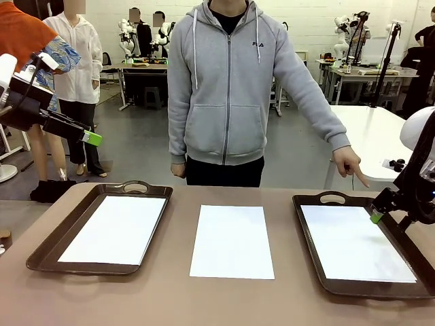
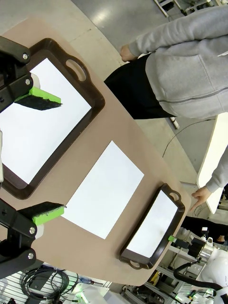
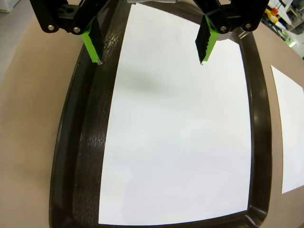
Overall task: Sort the A4 documents.
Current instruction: Receive the A4 Paper.
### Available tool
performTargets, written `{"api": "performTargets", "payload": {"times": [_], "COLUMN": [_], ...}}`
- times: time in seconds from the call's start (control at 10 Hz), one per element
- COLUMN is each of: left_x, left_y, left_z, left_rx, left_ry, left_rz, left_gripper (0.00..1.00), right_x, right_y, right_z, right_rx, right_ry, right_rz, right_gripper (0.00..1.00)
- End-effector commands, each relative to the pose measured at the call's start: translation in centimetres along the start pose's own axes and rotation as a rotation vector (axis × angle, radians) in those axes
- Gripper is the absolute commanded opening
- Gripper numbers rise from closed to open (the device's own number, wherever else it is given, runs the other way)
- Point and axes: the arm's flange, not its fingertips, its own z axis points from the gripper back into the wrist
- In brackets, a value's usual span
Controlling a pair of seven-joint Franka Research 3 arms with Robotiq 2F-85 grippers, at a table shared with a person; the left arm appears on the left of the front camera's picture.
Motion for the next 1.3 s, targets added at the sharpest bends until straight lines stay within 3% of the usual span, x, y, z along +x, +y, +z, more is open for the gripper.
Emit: {"api": "performTargets", "payload": {"times": [0.0,0.6,0.7,0.8,1.0,1.2], "left_x": [-0.1,-0.1,-0.1,-0.1,-0.1,-0.1], "left_y": [0.0,0.0,0.0,0.0,0.0,0.0], "left_z": [0.0,0.0,0.0,0.0,0.0,0.0], "left_rx": [-0.007,-0.007,-0.007,-0.007,-0.007,-0.007], "left_ry": [-0.011,-0.011,-0.011,-0.011,-0.011,-0.011], "left_rz": [-0.001,-0.001,-0.001,-0.001,-0.001,-0.001], "left_gripper": [1.00,1.00,1.00,1.00,1.00,1.00], "right_x": [0.0,0.0,0.0,-0.9,-2.0,-1.9], "right_y": [0.0,0.0,0.0,1.0,3.2,5.6], "right_z": [0.0,0.0,0.0,3.5,10.0,13.9], "right_rx": [0.008,0.008,0.000,-0.071,-0.057,0.051], "right_ry": [-0.003,-0.003,0.000,-0.172,-0.384,-0.457], "right_rz": [0.010,0.010,0.000,0.056,0.187,0.315], "right_gripper": [1.00,1.00,0.95,1.00,1.00,1.00]}}
